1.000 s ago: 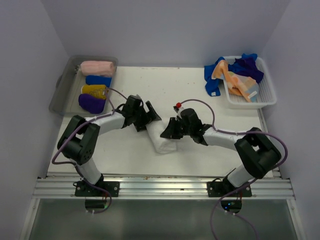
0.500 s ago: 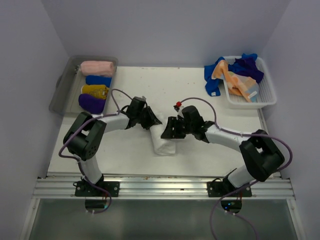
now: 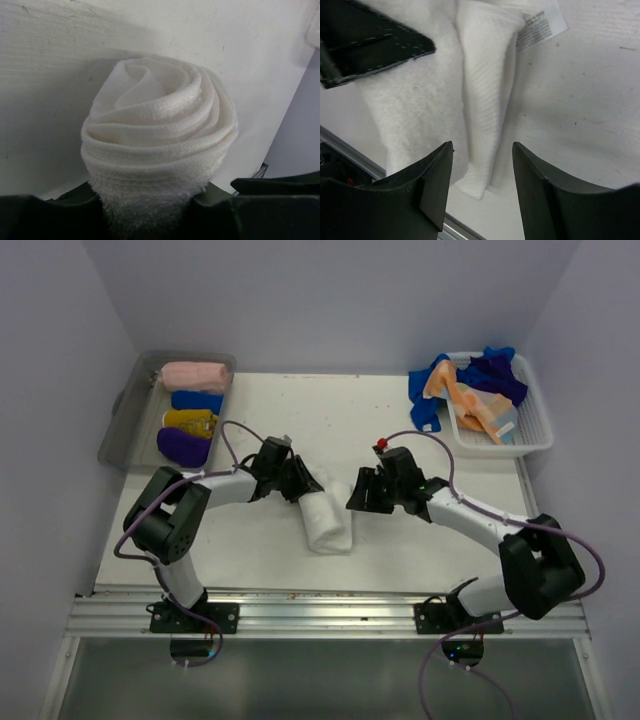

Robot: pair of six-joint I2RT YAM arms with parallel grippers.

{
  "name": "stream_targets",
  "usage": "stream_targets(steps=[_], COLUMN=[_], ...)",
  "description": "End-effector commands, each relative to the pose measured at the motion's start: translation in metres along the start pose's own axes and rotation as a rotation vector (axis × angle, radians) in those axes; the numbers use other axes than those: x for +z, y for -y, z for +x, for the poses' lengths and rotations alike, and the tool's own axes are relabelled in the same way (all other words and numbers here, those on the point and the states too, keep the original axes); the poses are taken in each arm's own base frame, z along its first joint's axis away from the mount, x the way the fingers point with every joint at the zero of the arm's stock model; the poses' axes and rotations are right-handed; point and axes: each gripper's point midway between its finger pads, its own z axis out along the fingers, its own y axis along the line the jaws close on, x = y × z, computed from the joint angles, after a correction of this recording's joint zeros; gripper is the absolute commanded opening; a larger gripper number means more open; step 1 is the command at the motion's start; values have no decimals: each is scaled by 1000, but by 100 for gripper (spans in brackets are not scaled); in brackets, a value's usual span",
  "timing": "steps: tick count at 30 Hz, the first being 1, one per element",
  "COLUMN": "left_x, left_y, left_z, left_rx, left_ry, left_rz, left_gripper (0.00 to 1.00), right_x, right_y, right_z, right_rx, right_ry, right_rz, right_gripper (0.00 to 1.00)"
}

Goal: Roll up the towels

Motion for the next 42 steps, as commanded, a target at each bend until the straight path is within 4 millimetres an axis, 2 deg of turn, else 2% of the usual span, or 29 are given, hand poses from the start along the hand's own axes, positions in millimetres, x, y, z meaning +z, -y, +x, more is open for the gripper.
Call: stream_targets(steps=[1, 5, 10, 12, 13, 15, 16, 18, 19, 21, 22, 25, 28, 33, 36, 37, 39, 40, 42], left_x=[-3, -5, -7, -7, -7, -7, -8, -9, -9, -9, -7, -5, -2, -8, -19, -21, -26, -26, -28], left_y=[-33, -31, -27, -25, -24, -21, -19, -17, -14, -11, -11, -12, -8, 2, 10, 3, 9, 2, 1], left_z=[25, 26, 26, 28, 29, 31, 32, 33, 37, 38, 42, 44, 42, 33, 22, 23, 13, 15, 13], left_rx=[29, 40, 60, 67, 72, 87, 106, 136, 148, 179, 183, 196, 203, 200, 179, 159, 133, 116, 96], left_ry=[-69, -69, -77, -83, -94, -103, -114, -124, -147, -166, -192, -219, -231, -198, -149, -149, -96, -92, -73], left_rz=[-98, -89, -70, -57, -45, -28, -15, 1, 18, 39, 49, 47, 53, 72, 115, 106, 153, 138, 144], left_gripper=[0, 0, 0, 0, 0, 0, 0, 0, 0, 0, 0, 0, 0, 0, 0, 0, 0, 0, 0], right_x=[16, 38, 54, 62, 65, 71, 77, 83, 88, 93, 96, 100, 104, 105, 100, 99, 98, 98, 98], right_y=[2, 5, 2, 5, 6, 5, 12, 11, 18, 18, 24, 19, 25, 47, 56, 59, 59, 61, 61], right_z=[-4, -1, -1, 1, 0, -4, 0, -9, -5, -16, -13, -35, -44, -48, -44, -40, -38, -35, -33], right_rx=[58, 73, 68, 68, 60, 50, 48, 43, 34, 17, 2, -34, -49, -36, -18, -16, -10, -3, 6], right_ry=[-29, -68, -89, -106, -111, -112, -137, -136, -158, -150, -172, -153, -164, -181, -181, -185, -184, -186, -185], right_rz=[23, 26, -6, 4, 9, 11, 34, 33, 49, 61, 80, 84, 103, 147, 152, 153, 149, 151, 147], right_gripper=[54, 52, 52, 48, 36, 21, 7, 0, 0, 0, 0, 0, 0, 0, 0, 0, 0, 0, 0])
